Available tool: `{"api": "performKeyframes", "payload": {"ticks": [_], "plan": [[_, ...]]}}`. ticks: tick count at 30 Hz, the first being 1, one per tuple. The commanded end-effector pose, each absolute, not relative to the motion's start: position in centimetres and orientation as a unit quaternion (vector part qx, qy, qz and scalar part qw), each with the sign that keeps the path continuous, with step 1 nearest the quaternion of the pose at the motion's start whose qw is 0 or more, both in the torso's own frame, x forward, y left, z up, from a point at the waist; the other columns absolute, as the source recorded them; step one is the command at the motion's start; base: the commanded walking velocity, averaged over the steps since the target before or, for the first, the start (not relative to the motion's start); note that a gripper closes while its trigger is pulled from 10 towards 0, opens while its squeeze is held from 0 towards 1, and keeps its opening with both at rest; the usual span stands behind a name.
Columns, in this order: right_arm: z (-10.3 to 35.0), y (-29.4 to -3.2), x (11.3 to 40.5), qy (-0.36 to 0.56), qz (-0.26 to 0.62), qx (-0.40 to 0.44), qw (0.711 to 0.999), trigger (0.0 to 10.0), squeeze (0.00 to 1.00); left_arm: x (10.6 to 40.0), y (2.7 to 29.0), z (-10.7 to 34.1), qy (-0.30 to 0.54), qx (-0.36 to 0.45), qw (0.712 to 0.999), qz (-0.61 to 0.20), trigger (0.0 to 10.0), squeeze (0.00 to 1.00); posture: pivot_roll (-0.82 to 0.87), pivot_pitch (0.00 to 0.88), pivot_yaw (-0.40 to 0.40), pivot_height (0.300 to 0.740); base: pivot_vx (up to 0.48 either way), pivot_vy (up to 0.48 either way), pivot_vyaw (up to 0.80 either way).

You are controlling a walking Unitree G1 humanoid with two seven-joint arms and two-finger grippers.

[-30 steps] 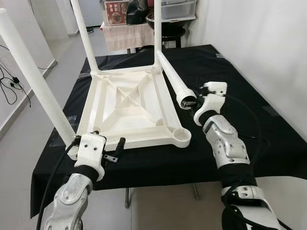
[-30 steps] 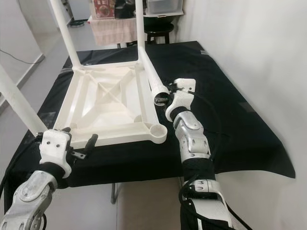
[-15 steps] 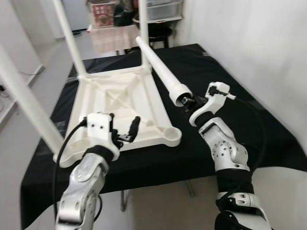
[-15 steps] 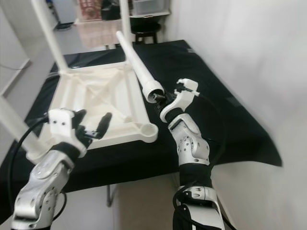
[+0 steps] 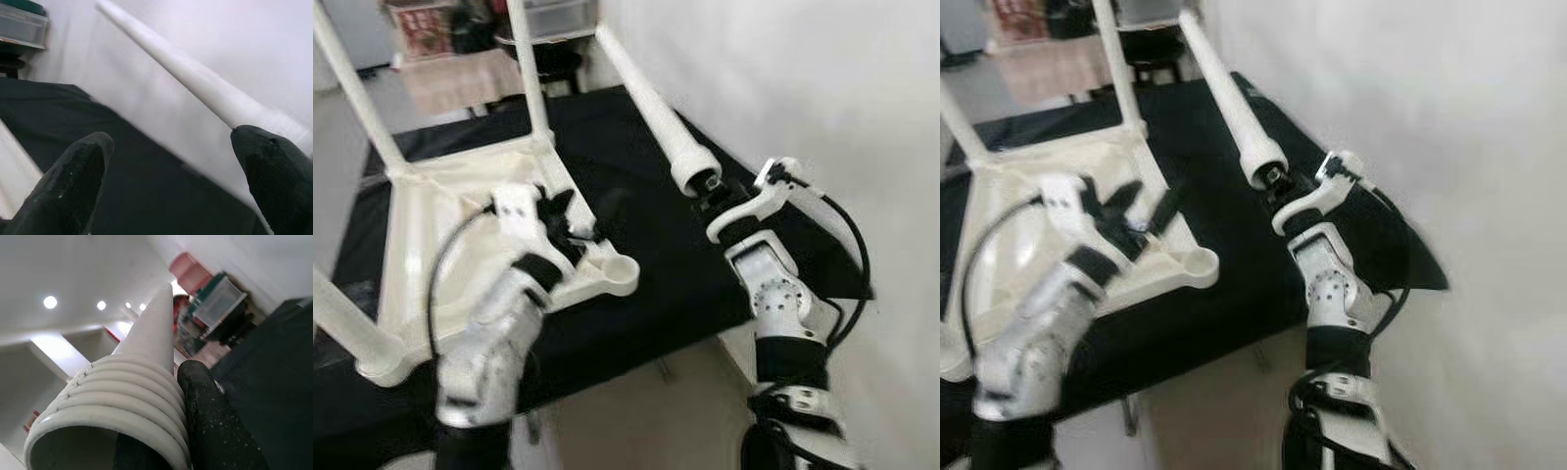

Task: Building children table

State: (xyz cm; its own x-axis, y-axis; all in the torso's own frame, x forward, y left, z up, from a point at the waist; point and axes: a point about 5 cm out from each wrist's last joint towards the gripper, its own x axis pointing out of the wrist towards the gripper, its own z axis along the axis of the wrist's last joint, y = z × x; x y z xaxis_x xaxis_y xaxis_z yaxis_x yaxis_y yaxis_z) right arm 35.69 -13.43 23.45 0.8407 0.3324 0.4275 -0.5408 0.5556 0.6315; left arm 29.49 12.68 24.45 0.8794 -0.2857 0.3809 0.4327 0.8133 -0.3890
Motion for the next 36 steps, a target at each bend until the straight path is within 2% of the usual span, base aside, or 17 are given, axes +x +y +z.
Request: {"api": "performKeyframes", "payload": {"ticks": [1, 6, 9, 11, 12, 14, 15, 17, 18, 19, 20, 21, 22, 24, 28, 36], "plan": [[24.5, -13.6, 35.4, -0.155, 0.265, 0.410, 0.859, 10.0, 0.00, 29.8, 12.5, 24.6, -0.143, -0.268, 0.931, -0.204, 10.0, 0.00, -0.07, 0.023, 0.049, 0.740, 0.000, 0.000, -0.80], [24.0, -13.3, 35.2, -0.156, 0.266, 0.399, 0.864, 10.0, 0.00, 29.8, 12.3, 24.9, -0.138, -0.268, 0.925, -0.230, 10.0, 0.00, -0.07, 0.022, 0.046, 0.740, 0.000, 0.000, -0.32], [24.2, -12.9, 34.5, -0.169, 0.300, 0.404, 0.847, 10.0, 0.00, 29.8, 12.0, 25.2, -0.128, -0.303, 0.909, -0.256, 10.0, 0.00, -0.07, 0.022, 0.047, 0.740, 0.000, 0.000, 0.00], [24.8, -11.7, 33.0, -0.192, 0.377, 0.386, 0.820, 10.0, 0.00, 29.6, 11.7, 26.1, -0.127, -0.365, 0.874, -0.296, 10.0, 0.00, -0.07, 0.024, 0.049, 0.740, 0.000, 0.000, 0.00], [24.8, -11.7, 33.0, -0.192, 0.377, 0.386, 0.820, 10.0, 0.00, 29.6, 11.7, 26.1, -0.127, -0.365, 0.874, -0.296, 10.0, 0.00, -0.07, 0.024, 0.049, 0.740, 0.000, 0.000, 0.00], [25.0, -11.0, 32.2, -0.195, 0.424, 0.378, 0.800, 10.0, 0.00, 29.3, 11.7, 26.9, -0.131, -0.414, 0.840, -0.324, 10.0, 0.00, -0.07, 0.022, 0.048, 0.740, 0.000, 0.000, 0.00], [25.0, -11.0, 32.2, -0.195, 0.424, 0.378, 0.800, 10.0, 0.00, 29.3, 11.7, 26.9, -0.131, -0.414, 0.840, -0.324, 10.0, 0.00, -0.07, 0.022, 0.048, 0.740, 0.000, 0.000, 0.00], [24.9, -10.9, 32.0, -0.191, 0.445, 0.376, 0.790, 10.0, 0.00, 28.9, 12.0, 27.8, -0.140, -0.462, 0.802, -0.351, 10.0, 0.00, -0.07, 0.022, 0.046, 0.740, 0.000, 0.000, 0.00], [24.9, -10.9, 32.0, -0.191, 0.445, 0.376, 0.790, 10.0, 0.00, 28.9, 12.0, 27.8, -0.140, -0.462, 0.802, -0.351, 10.0, 0.00, -0.07, 0.022, 0.046, 0.740, 0.000, 0.000, 0.00], [24.9, -10.9, 31.8, -0.192, 0.459, 0.373, 0.783, 10.0, 0.00, 28.6, 12.1, 28.3, -0.146, -0.484, 0.778, -0.372, 10.0, 0.00, -0.06, 0.023, 0.046, 0.740, 0.000, 0.000, 0.00], [24.9, -10.9, 31.8, -0.192, 0.459, 0.373, 0.783, 10.0, 0.00, 28.6, 12.1, 28.3, -0.146, -0.484, 0.778, -0.372, 10.0, 0.00, -0.06, 0.023, 0.046, 0.740, 0.000, 0.000, 0.00], [24.9, -10.9, 31.5, -0.193, 0.482, 0.366, 0.772, 10.0, 0.00, 27.9, 12.4, 29.0, -0.155, -0.507, 0.746, -0.404, 10.0, 0.00, -0.06, 0.024, 0.047, 0.740, 0.000, 0.000, 0.00], [24.9, -11.0, 31.3, -0.194, 0.493, 0.363, 0.766, 10.0, 0.00, 27.5, 12.5, 29.3, -0.161, -0.513, 0.732, -0.418, 10.0, 0.00, -0.06, 0.025, 0.045, 0.740, 0.000, 0.000, 0.00], [24.9, -11.0, 31.3, -0.194, 0.493, 0.363, 0.766, 10.0, 0.00, 27.5, 12.5, 29.3, -0.161, -0.513, 0.732, -0.418, 10.0, 0.00, -0.06, 0.025, 0.045, 0.740, 0.000, 0.000, 0.00], [24.5, -11.2, 30.6, -0.190, 0.533, 0.353, 0.745, 10.0, 0.00, 26.7, 12.6, 30.0, -0.177, -0.518, 0.707, -0.447, 10.0, 0.00, -0.06, 0.024, 0.044, 0.740, 0.000, 0.000, 0.00], [24.5, -11.2, 30.6, -0.190, 0.533, 0.353, 0.745, 10.0, 0.00, 26.7, 12.6, 30.0, -0.177, -0.518, 0.707, -0.447, 10.0, 0.00, -0.06, 0.024, 0.044, 0.740, 0.000, 0.000, 0.00]]}}
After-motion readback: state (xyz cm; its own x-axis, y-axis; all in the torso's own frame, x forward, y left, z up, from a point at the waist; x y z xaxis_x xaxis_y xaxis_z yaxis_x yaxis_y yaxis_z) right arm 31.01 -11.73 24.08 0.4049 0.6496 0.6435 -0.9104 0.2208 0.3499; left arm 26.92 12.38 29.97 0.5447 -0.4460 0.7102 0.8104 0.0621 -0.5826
